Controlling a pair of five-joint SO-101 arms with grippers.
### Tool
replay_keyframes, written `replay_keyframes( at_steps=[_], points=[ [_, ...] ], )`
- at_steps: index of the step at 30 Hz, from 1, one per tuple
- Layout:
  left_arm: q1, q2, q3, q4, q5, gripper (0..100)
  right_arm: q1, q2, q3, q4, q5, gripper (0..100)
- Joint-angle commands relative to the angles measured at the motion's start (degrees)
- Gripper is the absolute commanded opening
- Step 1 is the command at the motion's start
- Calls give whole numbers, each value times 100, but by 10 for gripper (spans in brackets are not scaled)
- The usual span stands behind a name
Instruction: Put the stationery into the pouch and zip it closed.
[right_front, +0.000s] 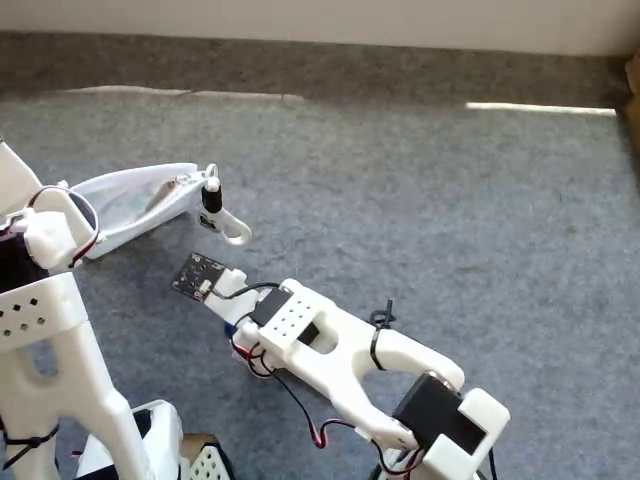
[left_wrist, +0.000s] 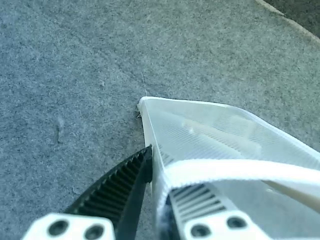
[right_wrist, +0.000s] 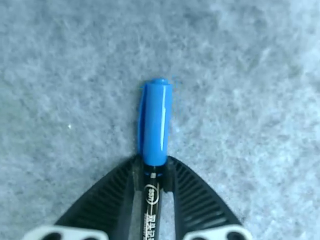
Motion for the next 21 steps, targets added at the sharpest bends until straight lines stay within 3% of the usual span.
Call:
replay_keyframes(
  at_steps=[1, 8, 21],
  points=[
    [215, -66, 22, -105, -35, 6, -101, 110, -110, 303, -9, 5],
    [215, -66, 22, -105, -35, 6, -84, 4, -198, 312, -18, 5],
    [215, -66, 22, -105, -35, 6, 13, -1543, 207, 312, -18, 5]
  ],
)
